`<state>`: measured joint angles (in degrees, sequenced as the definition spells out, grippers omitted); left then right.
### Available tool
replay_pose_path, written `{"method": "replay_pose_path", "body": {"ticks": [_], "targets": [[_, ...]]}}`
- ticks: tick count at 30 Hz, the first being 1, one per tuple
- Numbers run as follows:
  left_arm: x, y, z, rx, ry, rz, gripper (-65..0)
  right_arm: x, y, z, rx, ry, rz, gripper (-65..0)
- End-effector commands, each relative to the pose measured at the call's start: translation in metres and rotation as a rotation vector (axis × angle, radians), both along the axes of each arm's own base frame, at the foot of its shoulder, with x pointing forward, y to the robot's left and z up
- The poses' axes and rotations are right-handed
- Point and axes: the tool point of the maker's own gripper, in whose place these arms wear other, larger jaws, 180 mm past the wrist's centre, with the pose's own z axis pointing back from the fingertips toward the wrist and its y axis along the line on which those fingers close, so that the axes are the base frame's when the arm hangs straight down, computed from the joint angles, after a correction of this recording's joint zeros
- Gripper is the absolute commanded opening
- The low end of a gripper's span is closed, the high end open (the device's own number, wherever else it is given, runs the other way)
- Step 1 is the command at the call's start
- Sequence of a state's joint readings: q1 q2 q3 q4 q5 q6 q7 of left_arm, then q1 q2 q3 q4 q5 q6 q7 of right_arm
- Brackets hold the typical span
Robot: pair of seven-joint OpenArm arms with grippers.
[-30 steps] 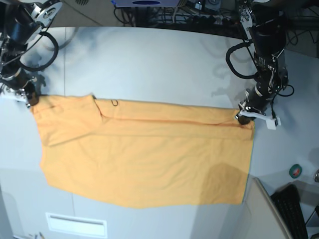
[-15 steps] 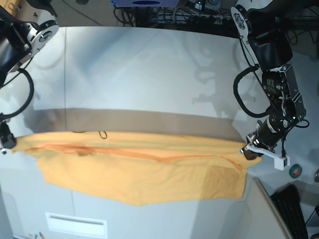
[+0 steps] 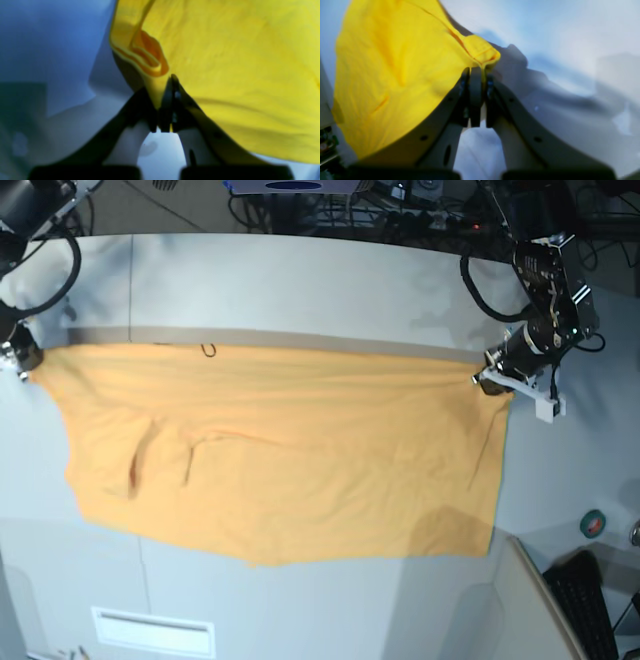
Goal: Layout the t-shirt on the table in an organized manner, then fold the t-shirt properly
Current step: 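Lift and drag the folded shirt with both grippers toward the robot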
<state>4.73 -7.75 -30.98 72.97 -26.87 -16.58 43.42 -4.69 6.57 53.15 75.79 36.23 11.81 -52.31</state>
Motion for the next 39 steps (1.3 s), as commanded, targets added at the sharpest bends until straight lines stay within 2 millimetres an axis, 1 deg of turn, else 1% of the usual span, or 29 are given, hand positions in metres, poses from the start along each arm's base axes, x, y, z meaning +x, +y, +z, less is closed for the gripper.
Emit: {"method": "replay_pose_path", "body": {"ticks": [1,3,4,6,8,10,12,14,18,27,38,39], "targets": [[-0.002,0.021,0.009,0.039,-0.025,0.039,-65.0,-0.001,-0.018,0.010,-0.057,-0.025,-0.017,-65.0],[-0.019,0.029,0.002,0.043,0.004,0.065,-65.0,-0.017,-0.018,0.004,-0.070,-0.003,-0.002,-65.0],[-0.029,0.031,-0.002,0.045,0.022,0.069,-65.0,-0.025,-0.016,0.001,-0.079,0.004,0.021,-65.0],[-0.042,0.033,-0.003,0.057,0.037,0.071,-65.0,-0.038,-0.015,-0.004,-0.085,0.025,0.048,-65.0],[-0.055,0.027,-0.002,0.063,0.044,0.064,-65.0,-0.051,-0.014,-0.009,-0.081,0.053,0.047,-65.0],[-0.065,0.024,0.004,0.081,0.039,0.051,-65.0,-0.063,-0.010,-0.014,-0.071,0.071,0.039,-65.0],[-0.070,0.018,0.008,0.086,0.031,0.046,-65.0,-0.070,-0.010,-0.016,-0.076,0.080,0.035,-65.0],[-0.072,0.017,0.011,0.092,0.027,0.042,-65.0,-0.075,-0.010,-0.018,-0.083,0.087,0.033,-65.0],[-0.079,0.018,0.008,0.093,0.043,0.043,-65.0,-0.088,-0.012,-0.020,-0.088,0.109,0.028,-65.0],[-0.079,0.019,0.008,0.100,0.045,0.039,-65.0,-0.106,-0.013,-0.023,-0.091,0.145,0.032,-65.0],[-0.079,0.019,0.009,0.097,0.048,0.037,-65.0,-0.108,-0.013,-0.023,-0.089,0.149,0.031,-65.0],[-0.079,0.019,0.009,0.097,0.048,0.037,-60.7,-0.109,-0.013,-0.023,-0.089,0.151,0.031,-65.0]]}}
